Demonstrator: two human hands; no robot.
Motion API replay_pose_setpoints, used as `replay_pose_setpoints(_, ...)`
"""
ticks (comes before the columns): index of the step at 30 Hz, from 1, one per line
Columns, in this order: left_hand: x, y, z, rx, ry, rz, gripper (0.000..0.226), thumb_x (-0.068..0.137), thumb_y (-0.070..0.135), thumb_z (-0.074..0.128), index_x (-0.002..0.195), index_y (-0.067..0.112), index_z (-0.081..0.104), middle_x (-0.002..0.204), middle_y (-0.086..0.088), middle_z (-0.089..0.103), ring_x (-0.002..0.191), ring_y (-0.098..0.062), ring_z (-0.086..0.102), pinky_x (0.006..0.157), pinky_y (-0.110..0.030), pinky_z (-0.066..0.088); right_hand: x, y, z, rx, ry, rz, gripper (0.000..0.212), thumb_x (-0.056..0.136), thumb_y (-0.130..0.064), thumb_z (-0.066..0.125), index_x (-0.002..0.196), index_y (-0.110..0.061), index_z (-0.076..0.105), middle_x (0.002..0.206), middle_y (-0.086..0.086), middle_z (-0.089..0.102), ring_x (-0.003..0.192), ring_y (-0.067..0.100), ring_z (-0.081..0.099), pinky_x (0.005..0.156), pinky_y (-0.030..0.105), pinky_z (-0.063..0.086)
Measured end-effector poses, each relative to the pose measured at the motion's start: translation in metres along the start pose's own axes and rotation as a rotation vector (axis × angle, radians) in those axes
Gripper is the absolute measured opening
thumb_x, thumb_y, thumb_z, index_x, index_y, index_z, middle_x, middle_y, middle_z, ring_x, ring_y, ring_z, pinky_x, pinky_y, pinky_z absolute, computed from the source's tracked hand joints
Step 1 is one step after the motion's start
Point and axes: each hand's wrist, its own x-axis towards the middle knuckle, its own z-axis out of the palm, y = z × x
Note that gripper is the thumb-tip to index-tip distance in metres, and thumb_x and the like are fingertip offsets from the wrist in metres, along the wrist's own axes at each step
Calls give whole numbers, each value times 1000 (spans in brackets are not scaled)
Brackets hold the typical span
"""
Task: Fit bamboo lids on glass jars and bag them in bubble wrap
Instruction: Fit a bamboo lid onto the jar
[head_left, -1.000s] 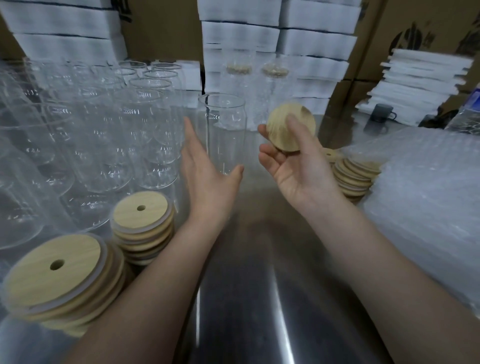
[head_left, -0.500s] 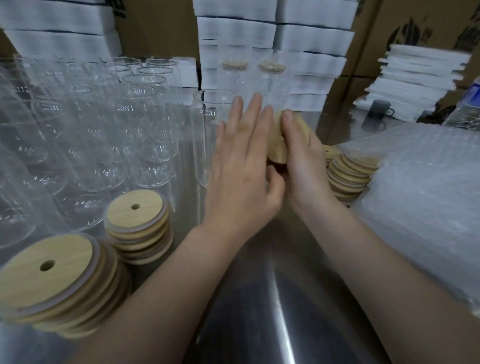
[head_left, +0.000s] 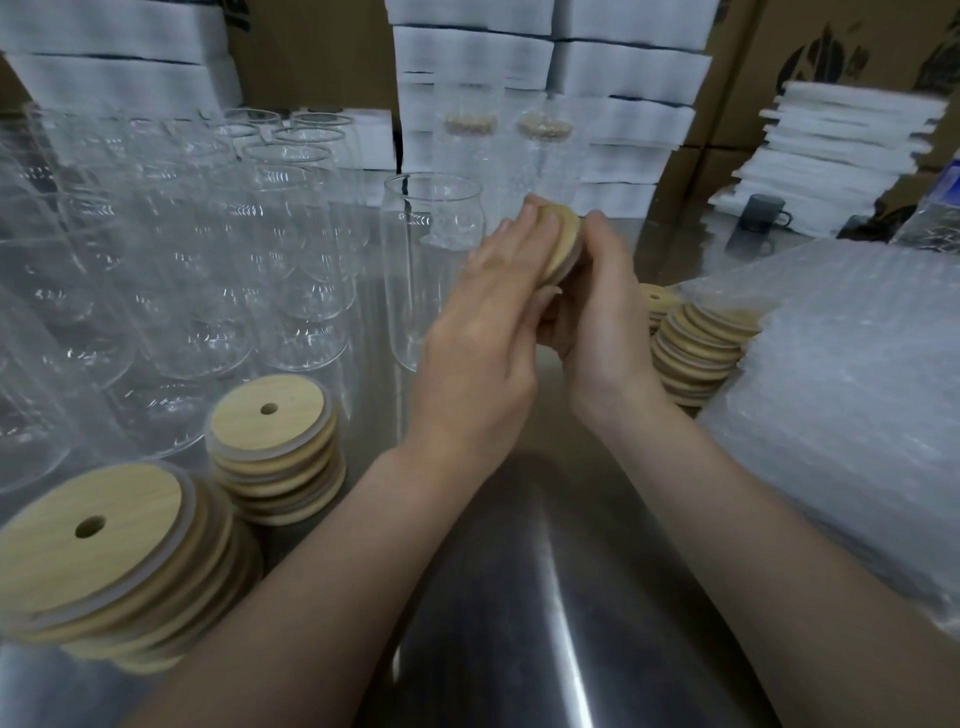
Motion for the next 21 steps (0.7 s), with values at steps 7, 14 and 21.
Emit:
replay_pose_setpoints(7, 9, 6, -9, -438, 254, -379, 20, 97, 15, 52, 113, 10, 63, 92, 0, 71, 90, -17, 70, 84, -47, 57, -5, 1, -5, -232, -148, -242, 38, 96, -17, 59, 133, -19, 49, 106, 7, 62, 69, 12, 65, 52, 29, 56)
replay_pose_setpoints(14, 14, 5, -10, -712, 251, -601, 28, 99, 6, 52, 125, 2, 61, 99, -3, 72, 94, -18, 71, 75, -34, 61, -8, 0, -4, -318, -70, -267, 22, 94, -15, 65, 110, -19, 51, 72, 3, 60, 37, 16, 44, 32, 22, 34)
replay_pose_setpoints(21, 12, 4, -4, -756, 167, -612, 39, 97, 1, 54, 136, 3, 53, 98, 4, 70, 89, -5, 68, 81, -30, 59, -3, 2, -4, -292, 65, -237, 12, 103, -25, 49, 98, -16, 56, 63, 3, 53, 33, 12, 40, 31, 19, 29)
